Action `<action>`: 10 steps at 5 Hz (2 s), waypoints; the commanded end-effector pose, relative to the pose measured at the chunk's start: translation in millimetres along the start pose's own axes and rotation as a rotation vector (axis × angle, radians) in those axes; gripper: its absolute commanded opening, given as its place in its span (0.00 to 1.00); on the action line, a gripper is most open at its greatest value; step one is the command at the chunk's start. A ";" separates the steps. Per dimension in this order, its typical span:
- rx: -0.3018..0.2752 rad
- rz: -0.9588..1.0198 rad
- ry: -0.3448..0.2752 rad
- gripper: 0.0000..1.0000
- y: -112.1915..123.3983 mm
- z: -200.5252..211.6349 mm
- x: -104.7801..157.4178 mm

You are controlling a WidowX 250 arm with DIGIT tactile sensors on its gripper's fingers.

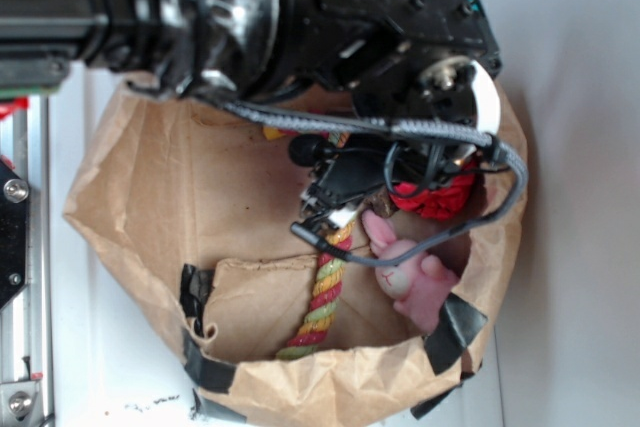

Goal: Grab the multicolored rope.

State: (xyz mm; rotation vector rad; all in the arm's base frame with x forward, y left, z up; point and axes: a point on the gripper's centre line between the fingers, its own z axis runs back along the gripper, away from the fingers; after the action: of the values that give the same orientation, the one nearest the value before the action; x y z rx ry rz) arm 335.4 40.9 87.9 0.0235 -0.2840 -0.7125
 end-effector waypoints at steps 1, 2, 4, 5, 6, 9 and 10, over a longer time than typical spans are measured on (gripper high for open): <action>0.044 -0.016 -0.033 1.00 7.5 15.2 11.1; 0.044 -0.016 -0.033 1.00 7.5 15.2 11.1; -0.018 -0.066 -0.057 1.00 5.7 7.8 7.1; -0.025 -0.088 -0.053 1.00 7.9 8.5 4.6; -0.012 -0.096 -0.036 1.00 17.6 7.3 4.7; 0.075 -0.115 0.002 1.00 31.4 14.9 3.6; 0.067 -0.127 -0.020 1.00 27.5 25.7 6.2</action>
State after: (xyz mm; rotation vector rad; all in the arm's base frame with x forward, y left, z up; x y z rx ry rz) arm 338.2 55.3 77.8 0.0210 -0.2299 -0.8198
